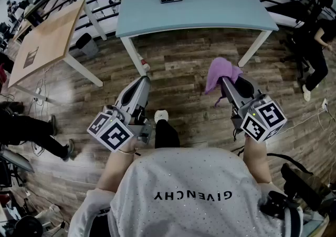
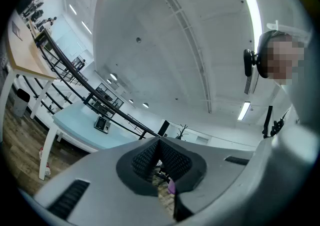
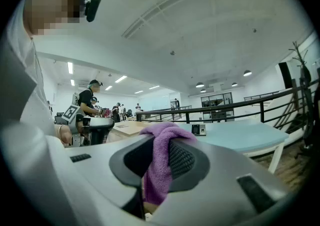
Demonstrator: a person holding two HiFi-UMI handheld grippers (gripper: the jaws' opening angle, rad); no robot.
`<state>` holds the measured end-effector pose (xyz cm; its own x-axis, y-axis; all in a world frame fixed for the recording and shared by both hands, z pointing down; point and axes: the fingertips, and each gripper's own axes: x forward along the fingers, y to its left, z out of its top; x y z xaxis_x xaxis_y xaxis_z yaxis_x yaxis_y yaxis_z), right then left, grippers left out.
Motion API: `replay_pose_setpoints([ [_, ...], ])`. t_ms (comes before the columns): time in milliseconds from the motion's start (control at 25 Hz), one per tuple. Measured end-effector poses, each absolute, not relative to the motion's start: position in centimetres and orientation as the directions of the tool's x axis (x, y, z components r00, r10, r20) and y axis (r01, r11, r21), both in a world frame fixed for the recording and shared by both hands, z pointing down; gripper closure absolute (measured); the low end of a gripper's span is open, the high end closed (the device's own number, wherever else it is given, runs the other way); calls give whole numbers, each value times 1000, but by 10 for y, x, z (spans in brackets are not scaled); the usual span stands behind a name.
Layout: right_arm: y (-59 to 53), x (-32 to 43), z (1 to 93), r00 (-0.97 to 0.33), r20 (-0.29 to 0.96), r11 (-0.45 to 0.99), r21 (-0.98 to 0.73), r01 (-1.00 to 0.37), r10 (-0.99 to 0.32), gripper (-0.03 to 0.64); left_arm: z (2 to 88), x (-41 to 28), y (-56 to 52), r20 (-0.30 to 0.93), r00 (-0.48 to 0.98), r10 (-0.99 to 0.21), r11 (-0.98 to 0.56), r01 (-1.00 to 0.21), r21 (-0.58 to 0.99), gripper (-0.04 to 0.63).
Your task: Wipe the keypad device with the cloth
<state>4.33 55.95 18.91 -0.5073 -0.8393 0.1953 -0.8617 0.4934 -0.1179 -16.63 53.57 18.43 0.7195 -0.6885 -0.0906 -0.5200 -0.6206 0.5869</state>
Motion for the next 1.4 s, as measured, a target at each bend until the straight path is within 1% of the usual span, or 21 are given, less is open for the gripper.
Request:
replay_pose_setpoints([
  [160,545,47,193,-510,174,498,-110,-860,-843,548,186,-163,524,-109,719,-687,-635,-520,571,583],
  [520,491,42,204,-498,166,480,-138,-866,-851,548,202,-179,473,-98,701,-706,-613,-536,581,583],
  [680,444,36,200,-497,160,480,-138,-867,-853,548,198,-182,424,-123,708,-695,-630,-518,579,583],
  [840,379,27,176,-489,125,472,-142,-870,-863,548,186,-188,362,-127,733,-668,-662,-508,551,583],
  [1040,300,12,152,-461,92,453,-92,-887,-883,547,163,-212,274,-175,724,-667,-675,-488,553,583],
  [1240,226,-11,156,-462,84,449,-133,-883,-883,547,147,-229,208,-206,737,-644,-706,-468,531,583],
  [1320,209,-23,166,-477,96,463,-138,-876,-874,547,151,-231,189,-213,743,-635,-711,-454,536,583],
  [1400,194,-31,183,-482,137,464,-142,-874,-865,547,161,-235,171,-214,738,-640,-699,-444,560,583],
])
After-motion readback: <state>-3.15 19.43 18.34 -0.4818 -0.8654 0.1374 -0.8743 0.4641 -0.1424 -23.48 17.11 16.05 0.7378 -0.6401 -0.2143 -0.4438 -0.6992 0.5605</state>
